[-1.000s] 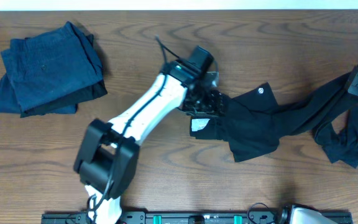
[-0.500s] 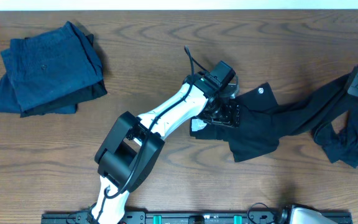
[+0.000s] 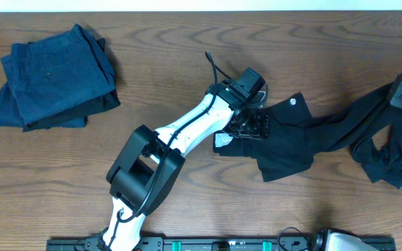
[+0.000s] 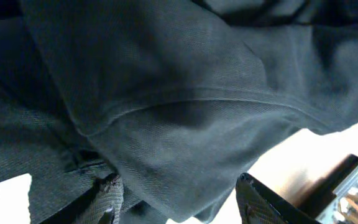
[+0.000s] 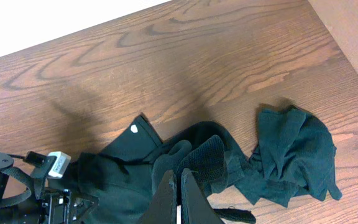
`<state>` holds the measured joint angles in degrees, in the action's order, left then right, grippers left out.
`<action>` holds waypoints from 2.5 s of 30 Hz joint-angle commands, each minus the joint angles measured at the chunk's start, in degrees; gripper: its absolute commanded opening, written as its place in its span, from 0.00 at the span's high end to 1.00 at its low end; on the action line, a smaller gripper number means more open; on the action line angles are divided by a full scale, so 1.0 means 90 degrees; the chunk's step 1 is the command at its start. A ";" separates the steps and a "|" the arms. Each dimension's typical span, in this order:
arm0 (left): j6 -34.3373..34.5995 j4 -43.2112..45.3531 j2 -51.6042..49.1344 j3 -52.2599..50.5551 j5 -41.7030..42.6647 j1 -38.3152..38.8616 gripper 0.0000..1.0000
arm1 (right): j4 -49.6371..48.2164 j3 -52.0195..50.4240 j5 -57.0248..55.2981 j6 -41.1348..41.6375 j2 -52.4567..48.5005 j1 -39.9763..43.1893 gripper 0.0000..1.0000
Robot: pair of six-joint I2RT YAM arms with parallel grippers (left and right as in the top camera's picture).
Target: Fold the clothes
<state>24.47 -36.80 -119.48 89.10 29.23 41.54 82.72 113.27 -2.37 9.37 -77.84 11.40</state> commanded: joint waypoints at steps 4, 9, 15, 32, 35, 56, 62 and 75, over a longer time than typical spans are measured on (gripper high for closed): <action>0.0153 0.0005 -0.0085 -0.0102 -0.0328 0.0039 0.40 | 0.0007 0.0029 -0.0049 -0.0102 0.0029 0.0066 0.99; 0.0155 0.0112 -0.0085 -0.0141 -0.0328 0.0044 0.40 | 0.0010 0.0029 -0.0049 -0.0102 0.0029 0.0066 0.99; 0.0272 0.0250 -0.0087 -0.0219 -0.0325 0.0051 0.40 | 0.0029 0.0029 -0.0049 -0.0102 0.0029 0.0066 0.99; 0.0444 0.0758 -0.0204 -0.0376 -0.0313 0.0330 0.44 | 0.0044 0.0029 -0.0049 -0.0102 0.0029 0.0066 0.99; 0.0435 0.0772 -0.0214 -0.0376 -0.0328 0.0437 0.44 | 0.0046 0.0029 -0.0049 -0.0102 0.0029 0.0066 0.99; 0.0435 0.0476 -0.0571 -0.0374 -0.0760 0.0316 0.50 | 0.0049 0.0029 -0.0049 -0.0104 0.0029 0.0066 0.99; 0.0350 0.0423 -0.0522 -0.0321 -0.0753 0.0121 0.50 | 0.0046 0.0029 -0.0049 -0.0104 0.0029 0.0066 0.99; 0.0505 0.0007 -0.0364 -0.0323 -0.1622 0.0087 0.56 | 0.0049 0.0029 -0.0049 -0.0104 0.0029 0.0066 0.99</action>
<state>27.33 -34.76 -122.34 86.61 22.63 43.07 83.13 113.27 -2.37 9.34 -77.84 11.40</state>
